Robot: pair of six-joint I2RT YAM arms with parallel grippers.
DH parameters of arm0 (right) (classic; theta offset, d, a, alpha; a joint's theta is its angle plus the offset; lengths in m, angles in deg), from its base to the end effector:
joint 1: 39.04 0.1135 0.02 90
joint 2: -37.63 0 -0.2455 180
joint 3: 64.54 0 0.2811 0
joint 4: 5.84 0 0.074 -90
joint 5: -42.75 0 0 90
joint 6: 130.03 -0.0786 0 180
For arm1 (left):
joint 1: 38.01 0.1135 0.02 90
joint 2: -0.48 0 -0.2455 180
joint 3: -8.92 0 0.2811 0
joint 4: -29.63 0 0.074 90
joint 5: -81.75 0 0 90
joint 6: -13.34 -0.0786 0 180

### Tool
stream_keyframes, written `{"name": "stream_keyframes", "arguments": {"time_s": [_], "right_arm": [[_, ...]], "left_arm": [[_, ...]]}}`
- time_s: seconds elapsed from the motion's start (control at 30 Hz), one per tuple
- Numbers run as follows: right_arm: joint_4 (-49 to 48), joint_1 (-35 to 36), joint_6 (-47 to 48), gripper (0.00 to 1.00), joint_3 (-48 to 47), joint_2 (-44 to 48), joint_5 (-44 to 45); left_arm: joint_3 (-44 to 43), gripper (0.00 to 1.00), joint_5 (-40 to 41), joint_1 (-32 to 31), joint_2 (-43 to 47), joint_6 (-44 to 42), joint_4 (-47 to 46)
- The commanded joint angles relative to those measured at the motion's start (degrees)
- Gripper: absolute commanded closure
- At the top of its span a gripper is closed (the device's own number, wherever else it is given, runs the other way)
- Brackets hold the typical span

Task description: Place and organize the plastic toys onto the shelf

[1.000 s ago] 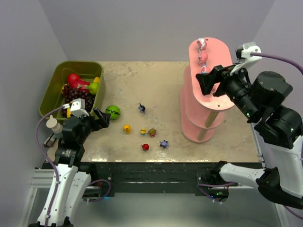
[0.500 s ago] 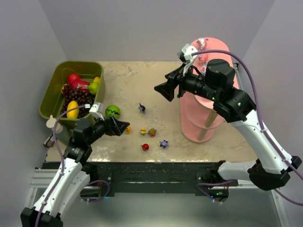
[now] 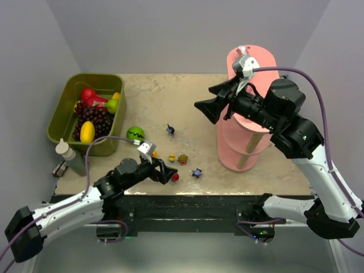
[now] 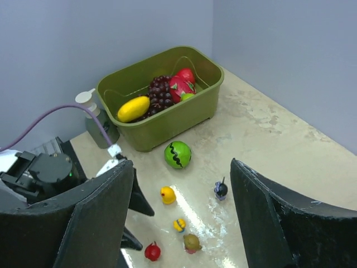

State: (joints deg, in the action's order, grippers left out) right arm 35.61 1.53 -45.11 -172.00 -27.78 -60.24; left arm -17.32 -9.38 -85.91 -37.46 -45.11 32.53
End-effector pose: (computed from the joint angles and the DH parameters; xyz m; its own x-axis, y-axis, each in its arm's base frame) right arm 0.1990 0.1937 0.5266 -0.0633 0.0594 -0.9962 -0.8020 0.5911 0.0862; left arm 0.1660 -0.1860 0.1690 -0.5389 -0.1839 -0.8221 0.5547 0.6570 -0.5106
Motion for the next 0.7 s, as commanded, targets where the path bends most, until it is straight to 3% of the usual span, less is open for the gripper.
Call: {"name": "stream_keyframes", "arguments": {"time_s": [0.0, 0.1, 0.33, 0.67], "right_arm": [[1.79, 0.03, -2.56, 0.27, -0.84, 1.42, 4.98], [4.79, 0.03, -4.58, 0.27, -0.32, 2.99, 8.05], [7.61, -0.06, -7.49, 0.27, 3.99, 8.44, 14.57], [4.36, 0.03, -6.7, 0.27, 4.69, 13.02, 13.61]], "left_arm": [[0.72, 0.04, 15.79, -9.38, -3.89, -4.47, -7.17], [3.8, 0.07, 18.53, -12.12, -6.18, -6.32, -12.53], [5.3, 0.26, 19.67, -13.54, -12.34, -8.61, -18.42], [7.14, 0.28, 15.72, -13.8, -17.88, -8.0, -24.76]]}}
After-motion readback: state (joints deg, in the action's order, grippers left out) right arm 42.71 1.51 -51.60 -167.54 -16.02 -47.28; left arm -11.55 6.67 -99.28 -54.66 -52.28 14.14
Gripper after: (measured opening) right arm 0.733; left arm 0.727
